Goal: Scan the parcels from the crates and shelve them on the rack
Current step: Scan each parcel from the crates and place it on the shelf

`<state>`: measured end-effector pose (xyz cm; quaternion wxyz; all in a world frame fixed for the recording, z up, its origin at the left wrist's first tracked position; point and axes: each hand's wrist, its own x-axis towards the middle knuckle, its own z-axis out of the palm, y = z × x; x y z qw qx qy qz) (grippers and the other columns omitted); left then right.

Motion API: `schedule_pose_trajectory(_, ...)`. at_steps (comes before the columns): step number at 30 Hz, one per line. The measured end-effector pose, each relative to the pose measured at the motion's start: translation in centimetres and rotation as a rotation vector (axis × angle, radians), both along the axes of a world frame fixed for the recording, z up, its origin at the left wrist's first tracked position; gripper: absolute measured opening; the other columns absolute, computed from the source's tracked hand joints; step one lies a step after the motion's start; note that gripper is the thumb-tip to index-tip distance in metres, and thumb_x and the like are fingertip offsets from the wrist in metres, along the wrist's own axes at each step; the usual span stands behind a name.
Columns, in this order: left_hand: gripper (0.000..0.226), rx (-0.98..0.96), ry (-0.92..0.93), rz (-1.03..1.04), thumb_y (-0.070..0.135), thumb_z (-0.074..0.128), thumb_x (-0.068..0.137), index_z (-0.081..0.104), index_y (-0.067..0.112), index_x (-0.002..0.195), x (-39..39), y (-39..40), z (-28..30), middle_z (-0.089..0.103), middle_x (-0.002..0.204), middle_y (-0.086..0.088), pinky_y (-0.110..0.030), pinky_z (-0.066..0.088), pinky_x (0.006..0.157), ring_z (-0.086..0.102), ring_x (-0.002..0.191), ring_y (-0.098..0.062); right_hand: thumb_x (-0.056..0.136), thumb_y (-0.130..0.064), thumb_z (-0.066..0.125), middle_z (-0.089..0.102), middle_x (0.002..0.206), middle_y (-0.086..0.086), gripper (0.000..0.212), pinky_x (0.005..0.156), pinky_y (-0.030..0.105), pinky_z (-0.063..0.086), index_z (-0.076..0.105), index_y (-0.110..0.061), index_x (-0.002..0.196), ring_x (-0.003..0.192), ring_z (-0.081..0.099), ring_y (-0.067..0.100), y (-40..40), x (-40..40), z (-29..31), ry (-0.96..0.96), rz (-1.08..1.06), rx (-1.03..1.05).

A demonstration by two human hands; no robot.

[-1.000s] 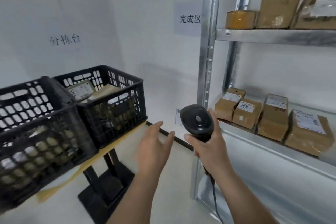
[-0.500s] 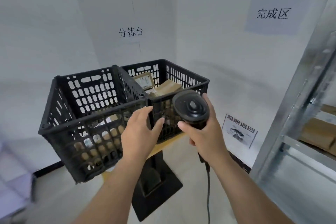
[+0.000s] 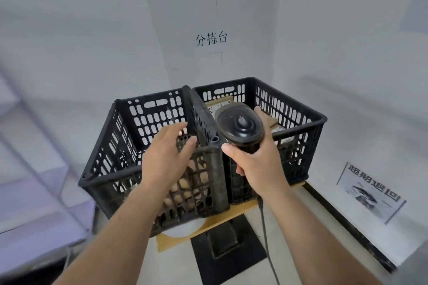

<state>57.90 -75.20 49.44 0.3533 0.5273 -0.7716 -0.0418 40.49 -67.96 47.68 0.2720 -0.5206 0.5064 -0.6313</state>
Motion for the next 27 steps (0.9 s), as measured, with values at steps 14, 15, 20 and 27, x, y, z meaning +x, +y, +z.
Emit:
schedule_pose_trajectory(14,0.053,0.092,-0.249,-0.146,0.044,0.05,0.097,0.035,0.03,0.146,2.2,-12.4,-0.3,0.041,0.148,0.005,-0.036,0.042,0.099,0.042,0.132,-0.014,0.081,-0.018,0.078,0.058,0.123,-0.012,0.084,0.059,0.019,0.052,0.029,-0.056,0.137,0.08,0.056,0.01,-8.2,1.8,1.3,-0.016,-0.037,-0.002)
schedule_pose_trajectory(15,0.055,0.119,-0.31,-0.164,0.042,0.05,0.097,0.032,0.03,0.148,2.4,-13.6,-0.4,0.038,0.151,0.004,-0.038,0.04,0.103,0.039,0.135,-0.015,0.081,-0.017,0.078,0.058,0.124,-0.011,0.087,0.053,0.017,0.05,0.028,-0.049,0.145,0.074,0.057,0.007,-8.8,1.9,1.4,-0.024,-0.042,0.011)
schedule_pose_trajectory(20,0.08,0.474,-0.575,-0.301,0.029,0.065,0.088,0.017,0.033,0.152,4.2,-20.5,-2.8,0.033,0.153,-0.002,-0.045,0.033,0.113,0.038,0.136,-0.021,0.081,-0.015,0.078,0.057,0.125,-0.005,0.092,0.049,0.018,0.048,0.024,-0.041,0.152,0.054,0.057,0.001,-11.3,2.6,1.1,0.006,-0.097,0.036)
schedule_pose_trajectory(27,0.103,0.911,-0.777,-0.418,0.032,0.073,0.081,0.0,0.035,0.154,4.6,-24.1,-6.9,0.013,0.161,-0.002,-0.054,0.01,0.119,0.014,0.148,-0.029,0.083,-0.018,0.077,0.057,0.126,-0.003,0.089,0.048,0.018,0.048,0.024,-0.035,0.153,0.052,0.057,0.002,-12.8,3.3,0.6,0.037,-0.17,0.103)
